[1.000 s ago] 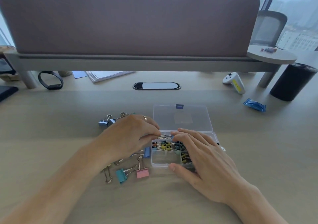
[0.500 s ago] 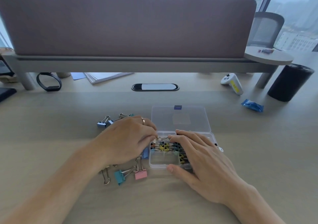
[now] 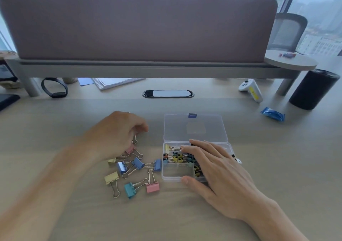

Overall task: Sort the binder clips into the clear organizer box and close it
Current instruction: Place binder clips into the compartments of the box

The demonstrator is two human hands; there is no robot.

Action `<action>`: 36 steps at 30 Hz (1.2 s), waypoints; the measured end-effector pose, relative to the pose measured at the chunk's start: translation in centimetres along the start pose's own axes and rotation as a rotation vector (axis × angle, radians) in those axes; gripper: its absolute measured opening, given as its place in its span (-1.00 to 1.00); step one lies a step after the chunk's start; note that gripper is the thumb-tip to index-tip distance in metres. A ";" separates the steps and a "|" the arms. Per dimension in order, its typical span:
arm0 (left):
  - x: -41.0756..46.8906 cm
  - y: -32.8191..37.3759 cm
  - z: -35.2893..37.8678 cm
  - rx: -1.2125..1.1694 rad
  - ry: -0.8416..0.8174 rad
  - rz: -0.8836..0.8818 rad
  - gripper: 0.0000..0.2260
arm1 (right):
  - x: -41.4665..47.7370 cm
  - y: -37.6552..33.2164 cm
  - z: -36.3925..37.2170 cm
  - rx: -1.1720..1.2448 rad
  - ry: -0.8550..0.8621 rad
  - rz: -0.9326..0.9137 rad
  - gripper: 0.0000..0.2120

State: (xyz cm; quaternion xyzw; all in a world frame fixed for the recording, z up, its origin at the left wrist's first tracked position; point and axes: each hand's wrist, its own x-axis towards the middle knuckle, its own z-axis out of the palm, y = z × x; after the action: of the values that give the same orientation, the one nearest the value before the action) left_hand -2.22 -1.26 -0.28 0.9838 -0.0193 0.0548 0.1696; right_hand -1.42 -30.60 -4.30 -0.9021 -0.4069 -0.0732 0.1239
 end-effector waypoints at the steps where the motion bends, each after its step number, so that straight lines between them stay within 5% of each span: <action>1: -0.2 -0.4 -0.5 0.011 -0.036 -0.022 -0.65 | 0.0 -0.1 0.0 0.004 0.004 0.006 -0.43; 5: -1.4 0.4 -3.3 0.101 -0.245 -0.069 -0.83 | -0.1 -0.1 -0.1 -0.005 0.030 0.017 -0.43; 11: -3.2 5.3 -3.3 0.086 -0.506 -0.084 -0.28 | -0.1 0.0 0.0 -0.004 0.029 0.027 -0.41; 17: -3.0 7.4 0.0 0.206 -0.466 0.018 -0.38 | -0.1 0.1 0.0 0.011 0.025 0.025 -0.43; 24: -1.9 5.1 0.4 0.005 -0.338 0.021 -0.56 | -0.1 0.4 0.2 0.013 0.025 0.026 -0.40; 36: -2.9 2.9 -2.0 0.264 -0.494 -0.174 -0.33 | 0.0 0.4 0.2 0.009 0.011 0.033 -0.38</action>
State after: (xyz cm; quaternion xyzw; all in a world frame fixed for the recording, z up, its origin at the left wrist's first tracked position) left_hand -5.46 -3.29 2.21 0.9789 0.0319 -0.1990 0.0342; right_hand -1.11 -30.83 -4.59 -0.9077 -0.3915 -0.0741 0.1316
